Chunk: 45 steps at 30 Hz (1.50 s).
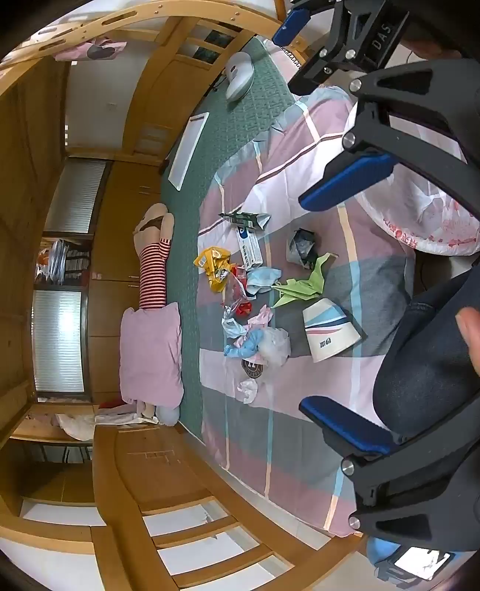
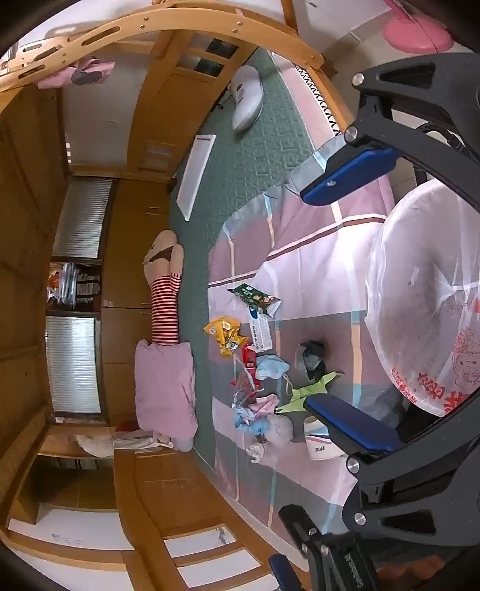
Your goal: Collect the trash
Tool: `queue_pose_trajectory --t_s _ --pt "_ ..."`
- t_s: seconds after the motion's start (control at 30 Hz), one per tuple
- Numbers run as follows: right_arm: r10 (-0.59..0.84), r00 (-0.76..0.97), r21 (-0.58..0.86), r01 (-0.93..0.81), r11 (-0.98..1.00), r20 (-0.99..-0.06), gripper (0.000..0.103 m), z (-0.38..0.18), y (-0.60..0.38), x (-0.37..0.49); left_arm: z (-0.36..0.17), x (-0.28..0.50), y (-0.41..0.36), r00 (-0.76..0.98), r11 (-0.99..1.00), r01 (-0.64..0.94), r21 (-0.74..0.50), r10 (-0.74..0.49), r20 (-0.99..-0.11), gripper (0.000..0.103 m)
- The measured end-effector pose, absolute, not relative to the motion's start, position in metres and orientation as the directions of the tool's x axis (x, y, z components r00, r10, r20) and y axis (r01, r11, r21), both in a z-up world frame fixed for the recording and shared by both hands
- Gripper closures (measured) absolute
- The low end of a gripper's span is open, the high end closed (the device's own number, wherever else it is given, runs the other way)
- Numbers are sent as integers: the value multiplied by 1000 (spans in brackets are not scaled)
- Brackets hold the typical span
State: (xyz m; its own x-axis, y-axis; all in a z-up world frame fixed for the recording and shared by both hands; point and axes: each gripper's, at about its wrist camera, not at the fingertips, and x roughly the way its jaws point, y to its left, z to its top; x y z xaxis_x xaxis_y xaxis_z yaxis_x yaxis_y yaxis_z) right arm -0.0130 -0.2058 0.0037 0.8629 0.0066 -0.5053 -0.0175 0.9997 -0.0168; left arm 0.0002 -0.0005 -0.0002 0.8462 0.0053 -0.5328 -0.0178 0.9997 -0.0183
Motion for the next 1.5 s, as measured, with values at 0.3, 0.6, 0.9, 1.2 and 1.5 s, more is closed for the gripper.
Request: queue_pose_trajectory --t_s 0.3,0.6,0.9,1.2,1.5 --pt "1 878 -44 -25 999 -478 3 8 -199 -17 3 -9 4 844 999 -18 -32 -2 -537 3" --pt "25 873 -17 -38 999 -487 3 6 -200 -19 -5 2 3 831 999 -21 -36 -3 -556 3" --pt "33 871 -8 -42 999 -490 3 3 -200 -18 -4 2 4 831 999 -23 -36 -1 -556 3" --pt "39 869 0 -45 999 -494 3 3 -201 -17 -5 2 5 831 999 -22 -37 -3 -556 3" --pt "39 868 1 -44 999 -495 3 3 -200 -17 -6 1 6 829 999 -22 -38 -3 -560 3"
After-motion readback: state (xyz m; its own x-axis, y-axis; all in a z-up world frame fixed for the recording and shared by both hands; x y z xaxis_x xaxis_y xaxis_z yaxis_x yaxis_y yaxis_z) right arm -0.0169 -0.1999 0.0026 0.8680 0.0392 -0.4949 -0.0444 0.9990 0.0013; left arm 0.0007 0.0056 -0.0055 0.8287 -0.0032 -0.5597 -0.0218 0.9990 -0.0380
